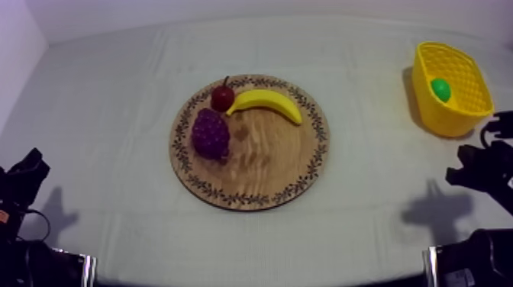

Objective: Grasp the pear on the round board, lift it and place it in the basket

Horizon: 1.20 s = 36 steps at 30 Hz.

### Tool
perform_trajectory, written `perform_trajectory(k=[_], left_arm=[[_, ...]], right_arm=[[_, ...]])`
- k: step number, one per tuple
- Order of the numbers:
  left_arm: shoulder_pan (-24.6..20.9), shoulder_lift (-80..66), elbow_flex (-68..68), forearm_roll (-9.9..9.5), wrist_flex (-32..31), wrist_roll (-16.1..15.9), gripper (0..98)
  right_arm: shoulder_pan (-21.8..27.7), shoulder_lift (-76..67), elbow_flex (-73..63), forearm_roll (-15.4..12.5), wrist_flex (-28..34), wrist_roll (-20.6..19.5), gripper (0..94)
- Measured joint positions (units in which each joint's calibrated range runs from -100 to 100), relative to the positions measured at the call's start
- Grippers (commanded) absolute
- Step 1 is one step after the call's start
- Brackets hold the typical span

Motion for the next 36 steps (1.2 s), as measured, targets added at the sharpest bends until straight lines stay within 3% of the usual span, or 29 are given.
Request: perform_trajectory(k=[4,11,21,36], left_arm=[[0.00,0.00,0.00,0.00,0.00,0.01,0.1],[0.00,0.00,0.00,0.00,0.00,-0.02,0.1],[0.00,0.00,0.00,0.00,0.00,-0.02,0.1],[0.00,0.00,0.00,0.00,0.00,-0.04,0.1]], right_arm=[[0.38,-7.16,0.90,1.05,2.31,-1.28,8.2],[0.30,-15.22,1.10,0.46,5.29,-2.89,22.1],[-0.25,-15.96,2.84,0.03,0.65,-0.87,2.8],[-0.28,-15.96,2.98,0.03,0.08,0.69,0.2]])
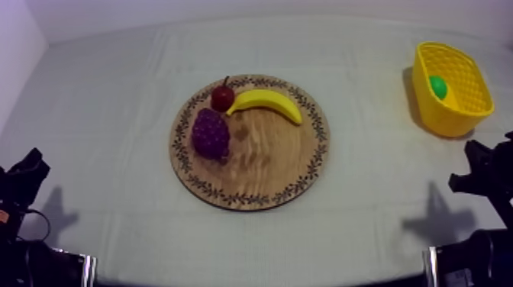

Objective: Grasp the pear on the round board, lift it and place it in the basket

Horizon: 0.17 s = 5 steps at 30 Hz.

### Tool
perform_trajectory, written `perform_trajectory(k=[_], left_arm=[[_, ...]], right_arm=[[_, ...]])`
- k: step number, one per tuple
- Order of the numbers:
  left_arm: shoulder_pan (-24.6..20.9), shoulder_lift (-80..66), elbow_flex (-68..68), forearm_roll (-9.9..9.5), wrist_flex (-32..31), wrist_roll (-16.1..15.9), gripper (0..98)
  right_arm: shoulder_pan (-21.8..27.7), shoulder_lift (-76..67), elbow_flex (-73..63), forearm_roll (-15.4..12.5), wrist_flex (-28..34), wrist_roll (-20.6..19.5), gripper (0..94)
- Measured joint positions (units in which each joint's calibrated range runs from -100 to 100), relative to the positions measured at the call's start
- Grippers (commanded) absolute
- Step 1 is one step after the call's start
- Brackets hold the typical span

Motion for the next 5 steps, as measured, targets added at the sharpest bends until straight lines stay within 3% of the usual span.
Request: perform_trajectory(k=[5], left_arm=[[0.00,0.00,0.00,0.00,0.00,0.00,0.1]], right_arm=[[0.00,0.00,0.00,0.00,0.00,0.03,0.2]])
